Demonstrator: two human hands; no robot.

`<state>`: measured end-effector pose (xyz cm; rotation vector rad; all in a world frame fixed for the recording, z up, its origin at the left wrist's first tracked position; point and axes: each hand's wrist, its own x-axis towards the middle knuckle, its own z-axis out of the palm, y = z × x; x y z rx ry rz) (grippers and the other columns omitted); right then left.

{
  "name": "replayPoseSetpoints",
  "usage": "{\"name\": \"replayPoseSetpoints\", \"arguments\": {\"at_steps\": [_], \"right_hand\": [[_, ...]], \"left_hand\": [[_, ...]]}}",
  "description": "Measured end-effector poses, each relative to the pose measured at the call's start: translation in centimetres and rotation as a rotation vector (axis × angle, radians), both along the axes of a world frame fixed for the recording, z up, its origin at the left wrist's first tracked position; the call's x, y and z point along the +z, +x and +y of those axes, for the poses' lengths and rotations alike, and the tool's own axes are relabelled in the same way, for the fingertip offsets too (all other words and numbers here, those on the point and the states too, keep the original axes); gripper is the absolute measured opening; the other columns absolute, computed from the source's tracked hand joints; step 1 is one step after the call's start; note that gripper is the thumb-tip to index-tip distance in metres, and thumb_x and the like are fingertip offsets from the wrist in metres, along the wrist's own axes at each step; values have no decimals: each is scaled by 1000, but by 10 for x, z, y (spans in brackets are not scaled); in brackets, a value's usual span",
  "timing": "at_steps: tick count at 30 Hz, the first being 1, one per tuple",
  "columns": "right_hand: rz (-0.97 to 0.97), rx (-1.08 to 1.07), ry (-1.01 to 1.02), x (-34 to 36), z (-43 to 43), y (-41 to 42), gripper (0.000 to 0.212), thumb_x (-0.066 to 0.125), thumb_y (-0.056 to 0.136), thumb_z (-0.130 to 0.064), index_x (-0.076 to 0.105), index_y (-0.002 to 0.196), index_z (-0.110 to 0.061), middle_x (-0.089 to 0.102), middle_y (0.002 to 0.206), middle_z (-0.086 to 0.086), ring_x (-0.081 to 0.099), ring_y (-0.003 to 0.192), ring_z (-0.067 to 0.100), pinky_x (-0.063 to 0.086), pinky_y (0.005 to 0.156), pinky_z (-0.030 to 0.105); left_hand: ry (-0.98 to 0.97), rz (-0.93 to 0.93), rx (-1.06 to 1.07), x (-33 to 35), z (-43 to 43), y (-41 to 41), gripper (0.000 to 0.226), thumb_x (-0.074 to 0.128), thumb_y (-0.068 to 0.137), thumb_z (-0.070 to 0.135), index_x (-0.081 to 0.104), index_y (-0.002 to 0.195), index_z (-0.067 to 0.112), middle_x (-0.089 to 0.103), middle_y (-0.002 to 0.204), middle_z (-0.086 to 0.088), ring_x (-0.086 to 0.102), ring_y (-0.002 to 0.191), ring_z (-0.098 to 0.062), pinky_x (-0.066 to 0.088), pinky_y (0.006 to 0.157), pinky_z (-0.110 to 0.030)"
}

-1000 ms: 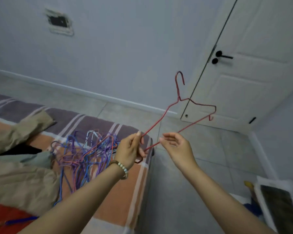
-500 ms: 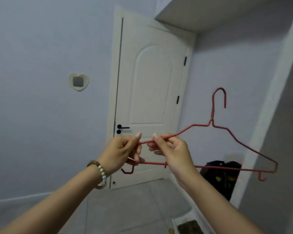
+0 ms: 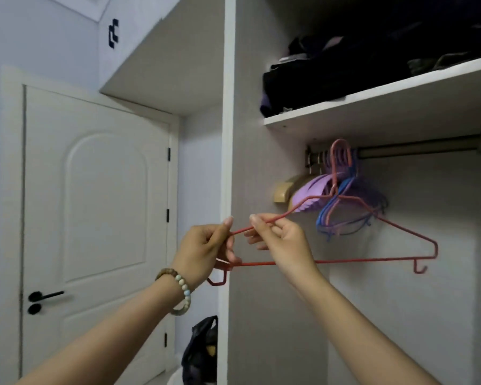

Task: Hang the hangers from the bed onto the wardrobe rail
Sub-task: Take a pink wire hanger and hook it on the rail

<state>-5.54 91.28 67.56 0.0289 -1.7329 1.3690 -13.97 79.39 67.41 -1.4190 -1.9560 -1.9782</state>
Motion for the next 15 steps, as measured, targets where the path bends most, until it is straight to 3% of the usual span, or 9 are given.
{"name": "replayPoseSetpoints", "arguments": {"at_steps": [4, 6, 8, 12, 15], "right_hand": [[133, -228, -21, 8, 75, 12, 19, 73, 78, -22, 56, 87, -24, 65, 70, -7, 62, 71, 0, 47, 76, 24], [183, -322, -55, 11, 107, 17, 49, 75, 75, -23, 46, 115, -24, 63, 74, -10, 58, 67, -6, 45, 74, 17], [251, -340, -117, 16, 134, 21, 71, 75, 75, -18, 36, 134, -14, 63, 86, -3, 59, 74, 1, 47, 76, 17], [309, -379, -133, 28, 183, 25, 57, 72, 78, -12, 45, 129, -7, 65, 98, 10, 61, 78, 13, 50, 77, 23], [295, -387, -96, 37, 218, 24, 38, 69, 81, -11, 54, 116, -6, 68, 94, 10, 62, 78, 15, 50, 77, 29]], "left_hand": [[81, -5, -5, 6, 80, 24, 47, 42, 94, 37, 53, 57, 10, 59, 44, -3, 67, 53, -20, 56, 55, -27], [129, -14, -8, 9, 117, 36, 47, 41, 95, 34, 54, 58, 8, 58, 43, -2, 63, 46, -14, 53, 50, -23], [165, -10, -1, 14, 151, 44, 48, 40, 96, 34, 55, 57, 8, 58, 43, -2, 61, 46, -15, 52, 50, -24], [201, -9, 1, 21, 209, 52, 51, 38, 96, 35, 56, 56, 10, 59, 43, -1, 61, 50, -21, 53, 55, -32], [212, -104, -81, 27, 246, 57, 50, 33, 98, 32, 56, 61, 7, 60, 47, 0, 59, 44, -13, 51, 47, -21]]}}
